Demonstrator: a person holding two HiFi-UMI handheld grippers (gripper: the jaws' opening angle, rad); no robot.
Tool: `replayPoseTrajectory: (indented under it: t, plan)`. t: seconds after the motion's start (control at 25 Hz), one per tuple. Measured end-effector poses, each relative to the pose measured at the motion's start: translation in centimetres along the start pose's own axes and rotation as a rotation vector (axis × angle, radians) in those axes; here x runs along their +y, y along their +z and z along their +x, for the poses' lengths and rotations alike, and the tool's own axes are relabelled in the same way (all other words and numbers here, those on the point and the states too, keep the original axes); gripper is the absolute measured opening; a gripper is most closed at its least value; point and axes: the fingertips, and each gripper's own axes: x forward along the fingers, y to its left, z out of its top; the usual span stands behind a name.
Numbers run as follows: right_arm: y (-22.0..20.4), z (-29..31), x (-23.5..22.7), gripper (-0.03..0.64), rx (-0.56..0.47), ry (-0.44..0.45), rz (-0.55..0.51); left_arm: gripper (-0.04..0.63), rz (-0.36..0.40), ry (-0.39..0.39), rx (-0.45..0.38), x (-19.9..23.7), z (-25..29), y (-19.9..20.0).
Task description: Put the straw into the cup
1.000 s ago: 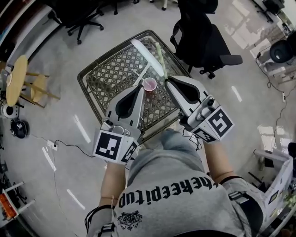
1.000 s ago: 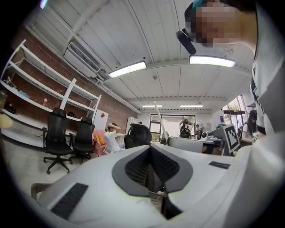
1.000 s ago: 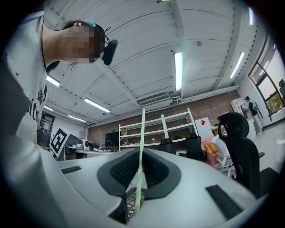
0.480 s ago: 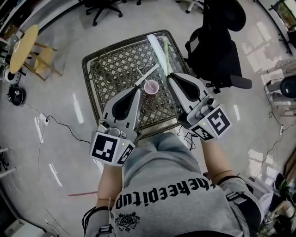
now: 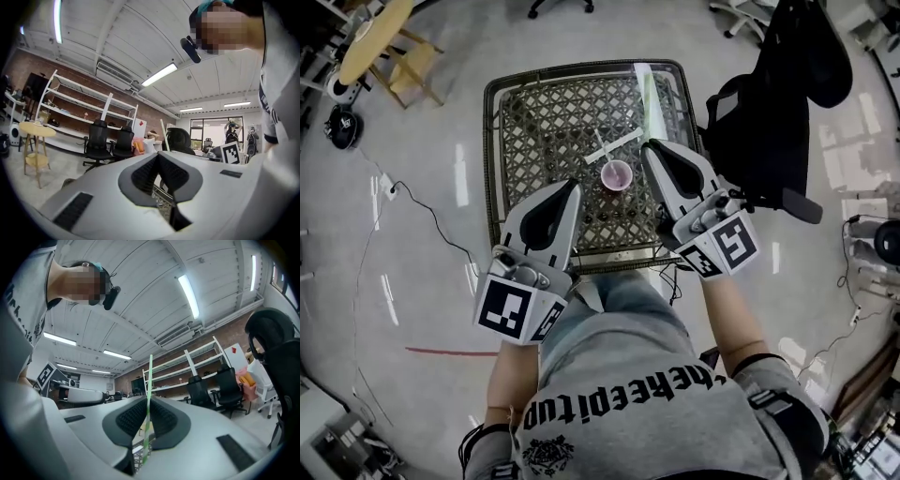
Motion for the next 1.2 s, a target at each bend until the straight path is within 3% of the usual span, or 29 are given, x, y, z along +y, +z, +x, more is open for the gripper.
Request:
replayPoseTrajectory:
  t: [0.8, 1.2]
  plan:
    - [-10.4, 1.3, -3.1, 0.037, 0.094, 0.019, 0.042, 0.043, -0.041, 0.091, 0.004, 0.4, 0.7, -4.5]
    - [-15.3, 1.5, -3.2, 0.037, 0.134, 0.031, 0.008, 0.043, -0.029, 0.051, 0.058, -0.2, 1.4, -7.5]
